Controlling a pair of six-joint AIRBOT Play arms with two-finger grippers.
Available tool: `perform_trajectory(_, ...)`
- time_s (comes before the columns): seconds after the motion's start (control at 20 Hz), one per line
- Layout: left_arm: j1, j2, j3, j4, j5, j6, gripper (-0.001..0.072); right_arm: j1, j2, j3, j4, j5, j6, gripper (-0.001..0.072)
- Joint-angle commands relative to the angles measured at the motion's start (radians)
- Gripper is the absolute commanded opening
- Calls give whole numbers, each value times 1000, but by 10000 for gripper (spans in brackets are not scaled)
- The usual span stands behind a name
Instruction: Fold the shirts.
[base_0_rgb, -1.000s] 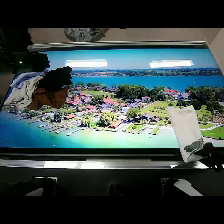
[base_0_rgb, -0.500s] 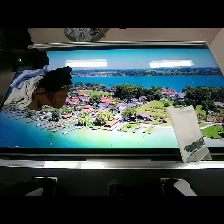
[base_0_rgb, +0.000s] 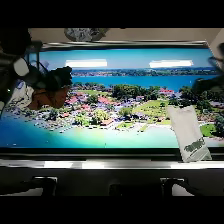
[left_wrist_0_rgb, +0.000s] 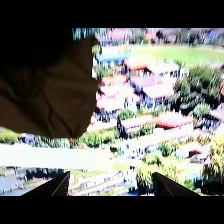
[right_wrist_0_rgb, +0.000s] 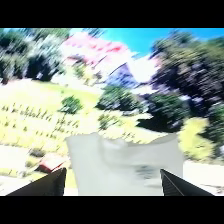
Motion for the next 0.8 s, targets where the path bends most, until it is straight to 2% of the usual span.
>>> perform_trajectory(0.0,-32,74,-253,-68,39,-45,596,147,-132,11,19,256,0,666)
perform_trajectory(0.1,-48,112,-348,-68,122,-45,597,156,-151,11,-3,262,1,667)
perform_trajectory(0.75,-48,109,-349,-68,122,-45,598,156,-151,11,-9,257,1,667)
